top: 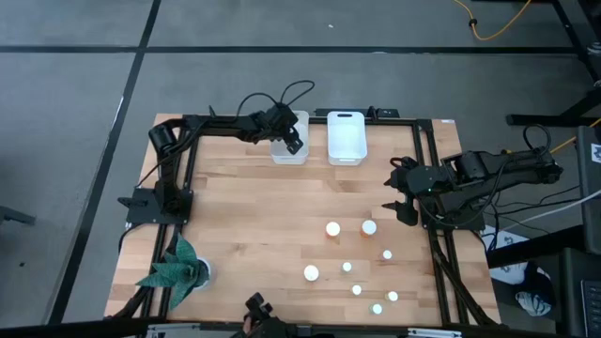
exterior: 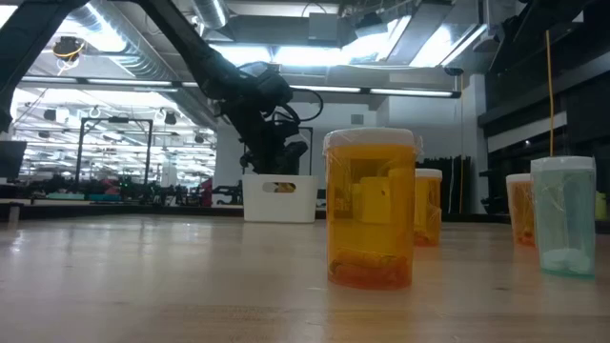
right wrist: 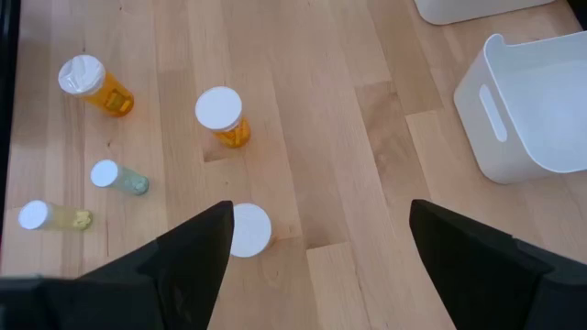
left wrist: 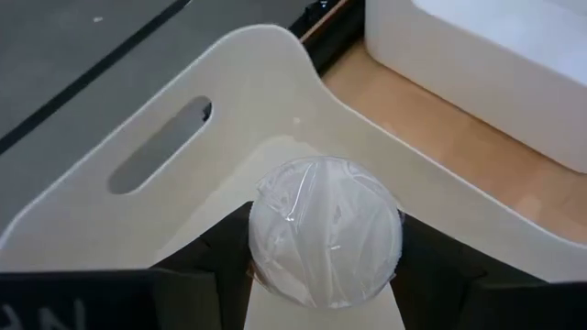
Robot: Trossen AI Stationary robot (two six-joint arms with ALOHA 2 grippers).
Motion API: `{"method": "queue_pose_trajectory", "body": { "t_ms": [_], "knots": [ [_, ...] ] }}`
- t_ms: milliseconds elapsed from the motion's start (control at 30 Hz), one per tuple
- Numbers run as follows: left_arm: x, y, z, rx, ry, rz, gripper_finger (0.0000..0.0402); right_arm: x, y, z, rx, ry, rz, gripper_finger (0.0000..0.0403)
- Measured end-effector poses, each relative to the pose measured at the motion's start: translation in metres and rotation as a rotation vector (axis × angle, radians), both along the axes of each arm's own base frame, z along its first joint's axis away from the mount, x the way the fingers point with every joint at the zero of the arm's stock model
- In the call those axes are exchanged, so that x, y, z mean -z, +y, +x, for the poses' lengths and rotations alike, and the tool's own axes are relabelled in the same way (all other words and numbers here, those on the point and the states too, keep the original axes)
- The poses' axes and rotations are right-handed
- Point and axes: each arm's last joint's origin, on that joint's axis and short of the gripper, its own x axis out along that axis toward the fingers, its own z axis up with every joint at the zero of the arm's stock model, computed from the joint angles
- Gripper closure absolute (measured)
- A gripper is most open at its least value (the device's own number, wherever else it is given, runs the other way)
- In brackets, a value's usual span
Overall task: Pick and place medicine bottles into bin by pill shape (circle, oval)
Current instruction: Put the orange capsule bottle into the left white bin
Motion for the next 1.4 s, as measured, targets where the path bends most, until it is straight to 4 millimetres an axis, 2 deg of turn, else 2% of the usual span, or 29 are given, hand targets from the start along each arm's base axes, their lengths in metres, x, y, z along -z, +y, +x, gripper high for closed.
{"method": "queue_pose_trajectory", "body": {
  "t_ms": [500,667,800,900,1133,1267,1400],
  "knots": [
    [-0.003,0.008,-0.003,-0.024,-0.019,0.013,0.0135,0.000,0.000,0.000,0.000,0.000,0.000,0.0073],
    [-0.029,0.011,0.011,0.014,-0.059,0.074,0.0131,0.000,0.000,0.000,0.000,0.000,0.001,0.0073],
    [-0.056,0.002,0.025,0.071,-0.020,0.044,0.0133,0.000,0.000,0.000,0.000,0.000,0.000,0.0073],
    [-0.077,-0.015,0.036,0.159,0.022,-0.036,0.0134,0.000,0.000,0.000,0.000,0.000,0.000,0.0073],
    [-0.110,-0.084,0.056,0.363,0.165,-0.150,0.0137,0.000,0.000,0.000,0.000,0.001,0.000,0.0073],
    [-0.118,-0.127,0.060,0.475,0.267,-0.177,0.0138,0.000,0.000,0.000,0.000,0.001,0.000,0.0073],
    [-0.116,-0.164,0.058,0.546,0.380,-0.185,0.0138,0.000,0.000,0.000,0.000,0.001,0.000,0.0073]
  ]
}}
